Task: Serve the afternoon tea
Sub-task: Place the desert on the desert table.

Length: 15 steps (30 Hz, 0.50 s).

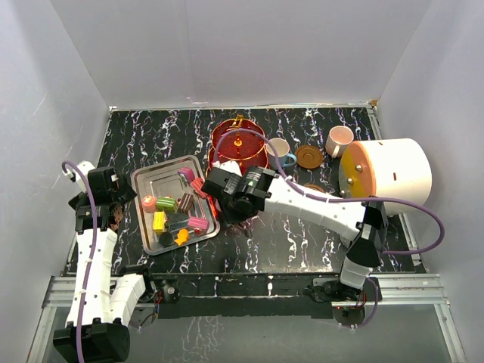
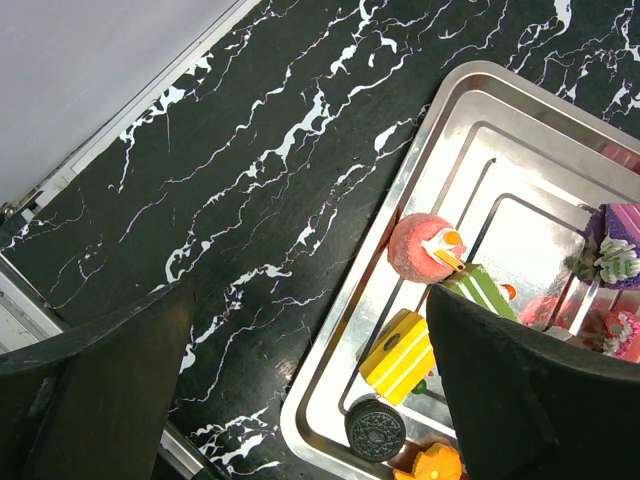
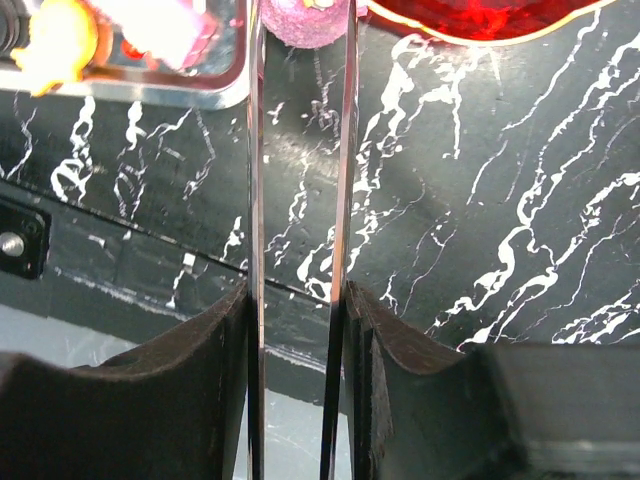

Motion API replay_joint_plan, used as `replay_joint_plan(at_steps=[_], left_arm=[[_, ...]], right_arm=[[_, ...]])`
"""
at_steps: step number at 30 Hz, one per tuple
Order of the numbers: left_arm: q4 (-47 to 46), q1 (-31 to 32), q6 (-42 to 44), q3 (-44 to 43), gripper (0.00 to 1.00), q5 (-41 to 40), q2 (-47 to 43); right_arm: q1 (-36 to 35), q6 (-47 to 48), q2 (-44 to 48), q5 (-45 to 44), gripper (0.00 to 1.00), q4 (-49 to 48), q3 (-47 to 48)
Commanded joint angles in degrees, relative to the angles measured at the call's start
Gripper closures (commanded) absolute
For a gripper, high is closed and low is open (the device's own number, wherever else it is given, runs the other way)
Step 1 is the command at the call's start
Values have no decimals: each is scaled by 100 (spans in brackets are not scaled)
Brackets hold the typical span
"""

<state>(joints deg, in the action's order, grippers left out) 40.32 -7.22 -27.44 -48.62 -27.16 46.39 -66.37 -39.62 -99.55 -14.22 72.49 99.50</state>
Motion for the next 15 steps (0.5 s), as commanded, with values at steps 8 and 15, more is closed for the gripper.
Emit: replay_joint_plan(at_steps=[8,15], left_arm=[[-41,-6,55,68,1,-9,-1],[-39,-4,65,68,1,0,19]], right_arm=[[716,-431,759,-511,65,-1145,-1045],[1061,-378,950,-423,65,-1390,-1614]])
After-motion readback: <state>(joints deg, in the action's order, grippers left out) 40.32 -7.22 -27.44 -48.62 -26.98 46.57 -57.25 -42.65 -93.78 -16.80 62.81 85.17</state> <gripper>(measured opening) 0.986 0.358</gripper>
